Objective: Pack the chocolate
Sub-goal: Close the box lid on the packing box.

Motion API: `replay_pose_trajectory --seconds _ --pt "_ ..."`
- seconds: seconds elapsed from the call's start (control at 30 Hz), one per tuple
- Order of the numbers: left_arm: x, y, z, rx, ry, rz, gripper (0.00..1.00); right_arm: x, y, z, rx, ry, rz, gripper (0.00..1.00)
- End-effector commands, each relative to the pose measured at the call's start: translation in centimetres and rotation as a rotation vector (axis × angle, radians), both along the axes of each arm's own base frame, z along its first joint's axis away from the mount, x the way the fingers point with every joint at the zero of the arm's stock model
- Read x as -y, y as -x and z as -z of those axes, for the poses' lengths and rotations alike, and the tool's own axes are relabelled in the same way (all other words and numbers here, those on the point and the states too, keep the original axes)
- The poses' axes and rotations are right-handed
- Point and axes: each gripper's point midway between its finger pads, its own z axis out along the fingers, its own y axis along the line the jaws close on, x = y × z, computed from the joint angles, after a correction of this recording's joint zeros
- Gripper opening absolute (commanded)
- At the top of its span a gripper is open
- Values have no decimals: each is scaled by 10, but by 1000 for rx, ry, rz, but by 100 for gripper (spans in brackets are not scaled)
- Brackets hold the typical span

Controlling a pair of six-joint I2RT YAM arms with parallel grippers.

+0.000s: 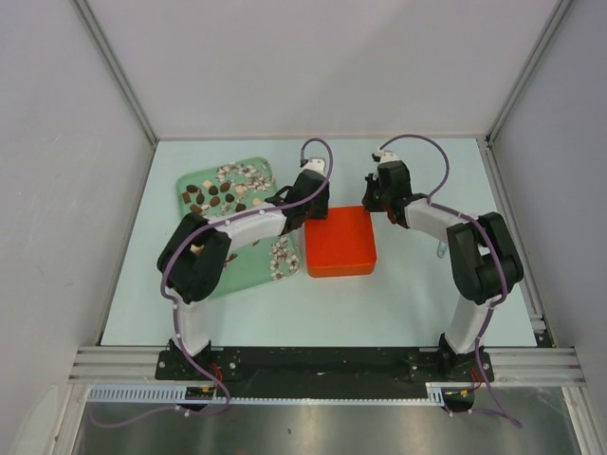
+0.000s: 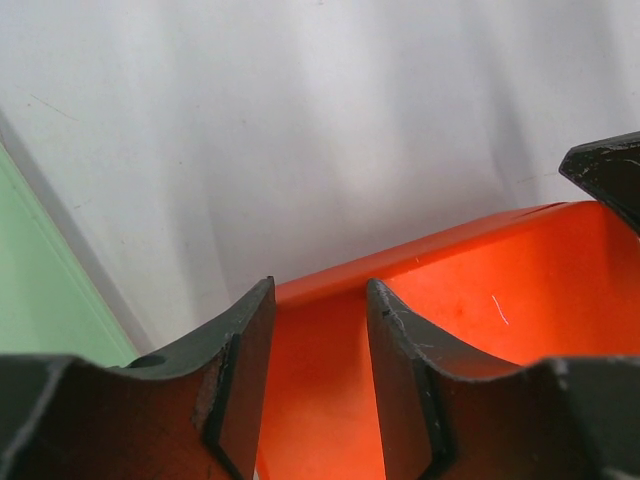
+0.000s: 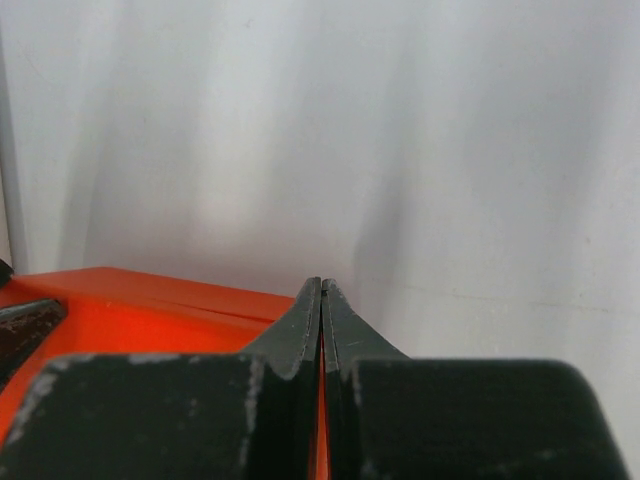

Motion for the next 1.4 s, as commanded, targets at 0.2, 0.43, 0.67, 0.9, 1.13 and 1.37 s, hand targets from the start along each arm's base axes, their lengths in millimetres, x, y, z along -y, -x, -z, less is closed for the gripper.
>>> replay_pose_trajectory --seconds 0.2,0.43,0.67,0.9,1.13,1.37 --pt "-13 31 -51 61 2 21 61 15 26 -9 -85 -21 -23 0" --pt "-30 76 -60 66 -19 1 73 19 18 -33 -21 -58 -28 0" --pt "-40 91 -30 7 -59 6 69 4 24 -63 66 -36 -65 0" --pt "-35 90 -19 -11 -66 17 68 -5 32 -60 63 14 -56 0" --pt "-34 90 -15 -20 -73 19 68 -2 50 6 -135 81 -51 0" --pt "-34 89 -15 -22 -76 19 68 12 63 41 -230 161 -3 0"
